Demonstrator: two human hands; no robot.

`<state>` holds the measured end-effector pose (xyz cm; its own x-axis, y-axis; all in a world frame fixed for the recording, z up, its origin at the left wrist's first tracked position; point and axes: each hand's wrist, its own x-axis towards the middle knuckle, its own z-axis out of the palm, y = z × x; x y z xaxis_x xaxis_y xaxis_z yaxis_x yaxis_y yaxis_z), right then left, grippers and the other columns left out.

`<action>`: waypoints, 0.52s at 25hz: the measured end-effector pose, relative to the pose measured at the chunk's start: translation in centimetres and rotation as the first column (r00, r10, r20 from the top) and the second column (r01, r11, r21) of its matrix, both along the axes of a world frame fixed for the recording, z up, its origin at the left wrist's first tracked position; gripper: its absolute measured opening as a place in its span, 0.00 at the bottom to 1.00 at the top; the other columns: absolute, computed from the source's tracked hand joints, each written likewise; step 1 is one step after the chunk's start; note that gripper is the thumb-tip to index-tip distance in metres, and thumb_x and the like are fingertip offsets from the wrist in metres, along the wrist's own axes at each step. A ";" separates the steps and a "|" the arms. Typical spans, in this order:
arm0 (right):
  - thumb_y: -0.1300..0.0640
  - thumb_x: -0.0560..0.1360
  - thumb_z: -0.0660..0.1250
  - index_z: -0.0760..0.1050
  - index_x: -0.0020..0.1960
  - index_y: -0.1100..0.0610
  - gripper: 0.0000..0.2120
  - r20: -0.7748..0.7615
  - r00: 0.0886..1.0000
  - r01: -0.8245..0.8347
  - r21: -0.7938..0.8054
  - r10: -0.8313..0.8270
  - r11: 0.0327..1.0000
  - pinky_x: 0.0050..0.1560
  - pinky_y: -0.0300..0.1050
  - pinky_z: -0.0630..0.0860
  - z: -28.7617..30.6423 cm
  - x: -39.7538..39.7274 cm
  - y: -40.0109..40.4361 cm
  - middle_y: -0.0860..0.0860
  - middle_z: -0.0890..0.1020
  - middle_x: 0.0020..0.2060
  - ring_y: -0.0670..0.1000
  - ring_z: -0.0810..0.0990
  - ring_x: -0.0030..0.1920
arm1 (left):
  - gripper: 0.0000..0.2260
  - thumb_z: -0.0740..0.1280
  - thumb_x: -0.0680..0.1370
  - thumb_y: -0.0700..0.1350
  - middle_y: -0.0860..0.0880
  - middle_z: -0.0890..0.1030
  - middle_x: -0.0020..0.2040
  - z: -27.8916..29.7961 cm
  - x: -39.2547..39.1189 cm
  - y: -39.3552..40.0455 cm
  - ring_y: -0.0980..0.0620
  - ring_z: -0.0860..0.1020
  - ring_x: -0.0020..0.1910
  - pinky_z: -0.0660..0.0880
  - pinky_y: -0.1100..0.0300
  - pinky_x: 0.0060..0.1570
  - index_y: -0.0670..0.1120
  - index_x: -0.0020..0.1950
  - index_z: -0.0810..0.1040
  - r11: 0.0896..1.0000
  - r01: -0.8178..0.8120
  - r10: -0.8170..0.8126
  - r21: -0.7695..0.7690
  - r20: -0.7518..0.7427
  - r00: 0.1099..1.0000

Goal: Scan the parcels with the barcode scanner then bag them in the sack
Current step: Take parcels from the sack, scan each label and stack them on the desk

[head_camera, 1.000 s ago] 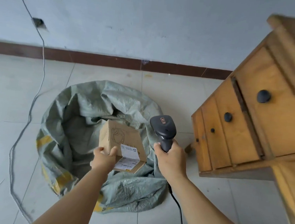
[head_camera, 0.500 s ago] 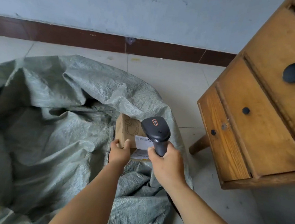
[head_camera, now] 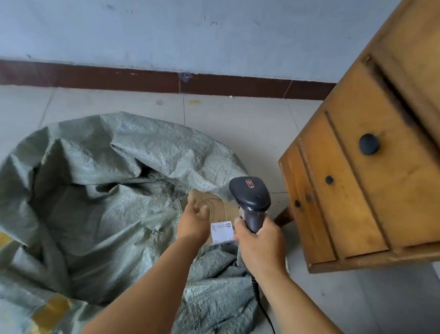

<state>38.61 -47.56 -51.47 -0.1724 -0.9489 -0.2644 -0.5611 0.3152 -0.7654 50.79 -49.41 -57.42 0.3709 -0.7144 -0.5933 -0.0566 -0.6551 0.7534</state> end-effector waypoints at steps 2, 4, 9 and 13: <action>0.53 0.74 0.69 0.76 0.44 0.57 0.07 0.052 0.998 0.039 -0.005 -0.038 0.999 0.39 0.47 0.77 6.4 -0.2 1.0 0.55 0.84 0.36 0.56 0.82 0.38 | 0.23 0.57 0.83 0.47 0.47 0.73 0.70 7.8 -0.1 0.9 0.46 0.73 0.65 0.67 0.59 0.58 0.45 0.77 0.60 0.998 -0.037 0.039 -0.058 0.020 0.999; 0.54 0.74 0.69 0.75 0.42 0.58 0.08 0.073 0.995 0.067 -0.021 -0.065 0.998 0.37 0.47 0.75 13.6 -0.8 2.1 0.56 0.83 0.34 0.56 0.81 0.36 | 0.22 0.57 0.82 0.48 0.47 0.73 0.69 16.0 -0.3 1.6 0.48 0.74 0.63 0.66 0.59 0.54 0.45 0.76 0.61 0.994 -0.035 0.039 -0.107 0.029 0.999; 0.57 0.74 0.68 0.71 0.37 0.56 0.09 0.134 0.977 0.179 -0.081 -0.167 0.981 0.36 0.48 0.73 31.2 -2.6 5.1 0.59 0.79 0.32 0.61 0.79 0.36 | 0.21 0.57 0.82 0.50 0.44 0.76 0.64 33.3 -1.8 3.7 0.48 0.76 0.59 0.72 0.55 0.54 0.47 0.74 0.65 0.975 0.095 -0.094 -0.200 0.012 0.995; 0.56 0.72 0.69 0.68 0.34 0.53 0.12 0.121 0.948 0.310 -0.154 -0.293 0.938 0.34 0.45 0.70 41.8 -4.6 7.8 0.53 0.77 0.29 0.55 0.78 0.33 | 0.21 0.58 0.81 0.52 0.45 0.77 0.63 43.6 -5.1 4.9 0.47 0.78 0.58 0.74 0.47 0.61 0.47 0.74 0.65 0.921 0.215 -0.238 -0.325 -0.033 0.971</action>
<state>34.04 -39.77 -9.69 -0.4394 -0.8882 -0.1343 -0.3820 0.3201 -0.8670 45.72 -44.51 -13.84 0.1425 -0.9293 -0.3408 -0.1140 -0.3575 0.9269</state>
